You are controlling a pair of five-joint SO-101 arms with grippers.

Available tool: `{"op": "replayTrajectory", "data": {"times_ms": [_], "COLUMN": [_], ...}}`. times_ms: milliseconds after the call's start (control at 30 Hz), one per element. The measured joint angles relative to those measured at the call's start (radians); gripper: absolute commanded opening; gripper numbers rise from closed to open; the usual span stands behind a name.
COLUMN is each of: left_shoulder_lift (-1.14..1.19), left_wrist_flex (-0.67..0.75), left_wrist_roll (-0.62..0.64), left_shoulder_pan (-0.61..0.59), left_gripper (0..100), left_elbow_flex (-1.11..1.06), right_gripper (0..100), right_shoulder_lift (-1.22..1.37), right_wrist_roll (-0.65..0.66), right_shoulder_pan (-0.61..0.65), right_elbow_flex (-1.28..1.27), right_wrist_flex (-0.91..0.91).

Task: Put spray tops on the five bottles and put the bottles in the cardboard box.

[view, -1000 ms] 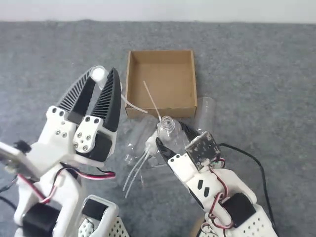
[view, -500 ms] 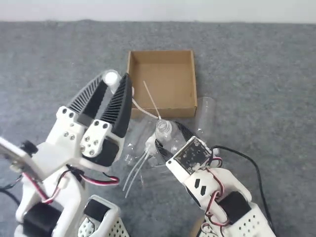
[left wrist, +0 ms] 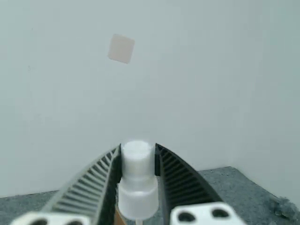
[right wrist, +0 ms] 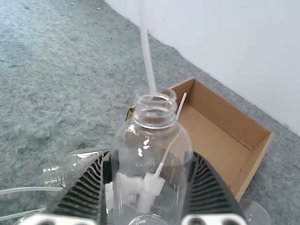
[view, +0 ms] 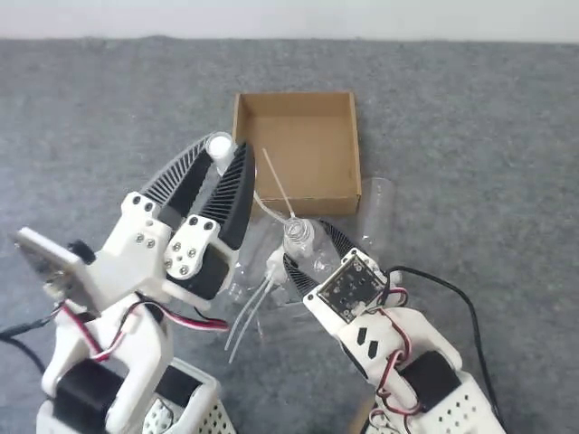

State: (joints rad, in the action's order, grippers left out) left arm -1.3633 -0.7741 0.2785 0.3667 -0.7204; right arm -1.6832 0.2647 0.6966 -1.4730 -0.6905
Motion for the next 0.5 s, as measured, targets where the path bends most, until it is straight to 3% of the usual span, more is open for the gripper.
{"op": "replayTrajectory", "data": {"times_ms": [500], "left_shoulder_lift": [0.000], "left_wrist_flex": [0.000], "left_wrist_roll": [0.002], "left_shoulder_pan": [0.040], "left_gripper": [1], "left_elbow_flex": [-0.068], "right_gripper": [4.3], "right_shoulder_lift": [0.000], "right_wrist_roll": [0.000], "right_shoulder_pan": [0.002], "right_elbow_flex": [0.000], "right_wrist_flex": [0.000]}}
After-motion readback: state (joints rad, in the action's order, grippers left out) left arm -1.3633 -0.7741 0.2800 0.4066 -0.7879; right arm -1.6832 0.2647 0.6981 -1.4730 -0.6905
